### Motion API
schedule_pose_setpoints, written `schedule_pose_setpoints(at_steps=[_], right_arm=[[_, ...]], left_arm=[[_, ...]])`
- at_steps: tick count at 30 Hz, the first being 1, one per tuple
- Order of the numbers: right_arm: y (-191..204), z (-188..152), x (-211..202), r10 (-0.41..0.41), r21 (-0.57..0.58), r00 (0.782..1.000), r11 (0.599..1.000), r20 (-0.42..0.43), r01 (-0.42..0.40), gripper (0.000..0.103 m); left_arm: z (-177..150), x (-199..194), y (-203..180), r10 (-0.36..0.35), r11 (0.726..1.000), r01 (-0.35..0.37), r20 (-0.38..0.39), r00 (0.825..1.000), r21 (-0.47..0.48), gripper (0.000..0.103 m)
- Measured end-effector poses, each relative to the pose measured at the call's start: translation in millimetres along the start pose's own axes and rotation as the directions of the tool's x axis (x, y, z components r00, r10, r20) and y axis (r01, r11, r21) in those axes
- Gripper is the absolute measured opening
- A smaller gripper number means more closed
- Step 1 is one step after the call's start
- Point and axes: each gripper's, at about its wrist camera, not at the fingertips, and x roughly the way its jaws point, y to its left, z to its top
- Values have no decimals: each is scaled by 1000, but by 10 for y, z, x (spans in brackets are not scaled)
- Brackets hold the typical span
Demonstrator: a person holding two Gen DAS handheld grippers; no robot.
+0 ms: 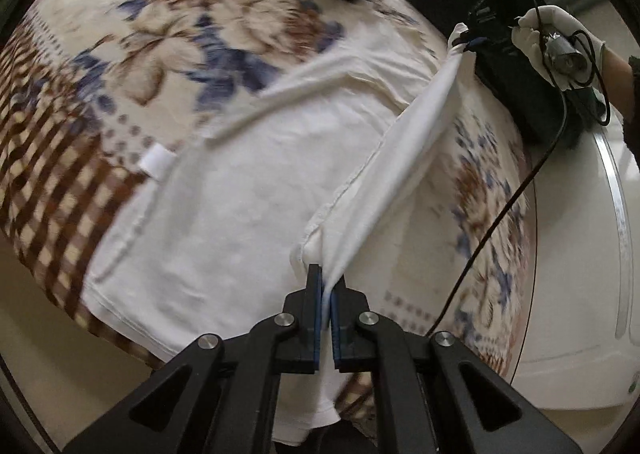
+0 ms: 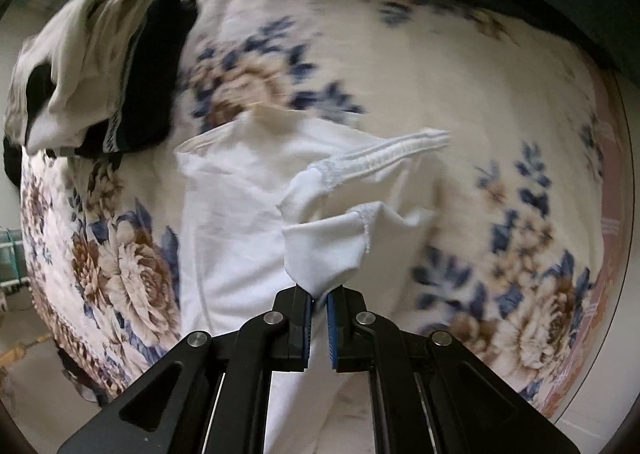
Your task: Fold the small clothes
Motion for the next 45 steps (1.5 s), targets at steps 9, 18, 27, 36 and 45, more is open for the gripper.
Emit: schedule_pose_setpoints(at_steps=[9,18,27,36,45], right_arm=[[1152,417,744,-159,-40,987,987,-32,158,7],[1564,403,855,-56,-60,995,997,-84,51,37],[913,-1157,-149,78,-135,997,988,14,-76,64],[-316,-3303,704,249,221,952,953,-178,-208,64],[-319,-4334,1465,335,374,929,891,-157,-257,24]], left_arm=[[219,168,726,18,996,-19,-22,1000,-82,2],[234,124,1405,-65,969,35,-114,991,-244,36],[547,-205,1391,-107,990,93,-134,985,-104,42],[401,396,851,6,986,45,-303,953,160,14],[426,178,869,65,973,-11,-227,972,231,3]])
